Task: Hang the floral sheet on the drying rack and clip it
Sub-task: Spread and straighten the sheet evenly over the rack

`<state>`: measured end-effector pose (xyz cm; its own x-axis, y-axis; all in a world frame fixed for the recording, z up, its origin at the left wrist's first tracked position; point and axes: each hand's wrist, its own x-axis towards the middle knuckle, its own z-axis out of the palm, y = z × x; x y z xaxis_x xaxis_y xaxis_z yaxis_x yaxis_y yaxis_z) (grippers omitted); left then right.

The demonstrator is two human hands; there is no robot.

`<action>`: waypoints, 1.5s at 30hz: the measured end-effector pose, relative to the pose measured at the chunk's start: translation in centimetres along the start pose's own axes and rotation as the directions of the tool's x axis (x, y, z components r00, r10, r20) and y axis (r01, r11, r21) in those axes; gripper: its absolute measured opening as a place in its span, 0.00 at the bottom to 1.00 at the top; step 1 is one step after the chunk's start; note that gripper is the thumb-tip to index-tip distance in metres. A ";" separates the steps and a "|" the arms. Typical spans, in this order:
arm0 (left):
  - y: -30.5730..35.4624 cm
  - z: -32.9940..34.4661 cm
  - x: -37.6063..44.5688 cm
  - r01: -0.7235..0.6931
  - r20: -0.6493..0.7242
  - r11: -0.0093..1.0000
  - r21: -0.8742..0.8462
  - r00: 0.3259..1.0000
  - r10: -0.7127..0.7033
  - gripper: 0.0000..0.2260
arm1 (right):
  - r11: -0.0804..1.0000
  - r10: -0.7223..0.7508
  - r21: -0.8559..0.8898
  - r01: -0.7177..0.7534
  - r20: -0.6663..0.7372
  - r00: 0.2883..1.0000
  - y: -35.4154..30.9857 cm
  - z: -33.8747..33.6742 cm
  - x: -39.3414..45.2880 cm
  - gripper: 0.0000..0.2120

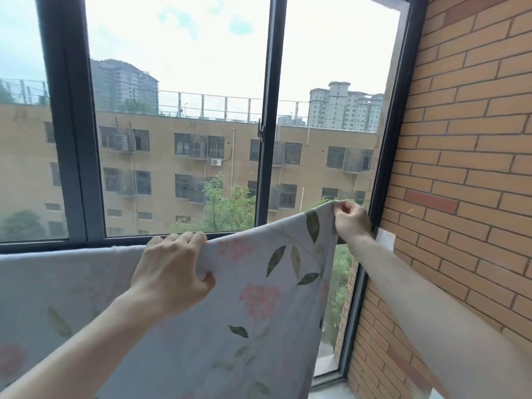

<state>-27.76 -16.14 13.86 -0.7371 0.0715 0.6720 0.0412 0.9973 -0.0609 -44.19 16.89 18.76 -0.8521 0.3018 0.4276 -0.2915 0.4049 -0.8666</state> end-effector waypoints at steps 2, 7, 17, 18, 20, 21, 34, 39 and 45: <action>0.5 -0.3 0.3 0.022 0.033 1.000 0.009 0.999 -0.022 0.17 | 0.999 -0.006 -0.044 0.008 0.029 1.000 0.0 1.0 1.1 0.09; 0.5 -0.8 0.7 0.083 0.091 0.996 0.024 0.992 -0.085 0.17 | 0.940 0.182 -0.340 0.012 0.534 0.825 2.9 3.2 0.9 0.10; 1.0 -0.9 1.1 0.140 0.138 0.989 0.053 0.980 -0.146 0.18 | 0.967 -0.256 0.127 0.222 0.495 0.830 0.4 2.5 -4.6 0.14; 1.3 -0.9 1.3 0.142 0.149 0.988 0.054 0.978 -0.149 0.18 | 0.951 -0.286 0.057 0.302 0.530 0.799 0.5 2.9 -5.5 0.16; 1.7 -1.0 1.4 0.148 0.169 0.987 0.061 0.973 -0.157 0.18 | 0.880 -0.383 -0.068 0.469 0.482 0.788 1.2 3.8 -6.7 0.22; 1.8 -1.0 1.4 0.148 0.173 0.987 0.062 0.972 -0.157 0.18 | 0.855 -0.431 -0.088 0.510 0.426 0.796 1.7 4.0 -6.9 0.24; -4.0 -4.0 -4.2 0.216 0.107 0.976 0.036 0.970 -0.219 0.24 | 0.864 -0.422 -0.170 0.474 0.268 0.866 0.8 4.7 -7.8 0.29; -10.3 -6.4 -7.8 0.302 0.168 0.941 0.152 0.931 -0.326 0.34 | 0.859 -0.454 -0.162 0.485 0.195 0.869 -0.9 5.9 -10.7 0.15; -11.2 -7.6 -7.9 0.196 0.269 0.976 0.094 0.939 -0.214 0.41 | 0.687 -0.707 0.104 0.719 0.323 0.629 -8.7 12.5 -20.0 0.12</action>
<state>-17.28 -27.77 14.82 -0.8823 -0.1510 0.4458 -0.1673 0.9859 0.0030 -30.04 -3.43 14.52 -0.4703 -0.3755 0.7986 -0.8582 0.4055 -0.3147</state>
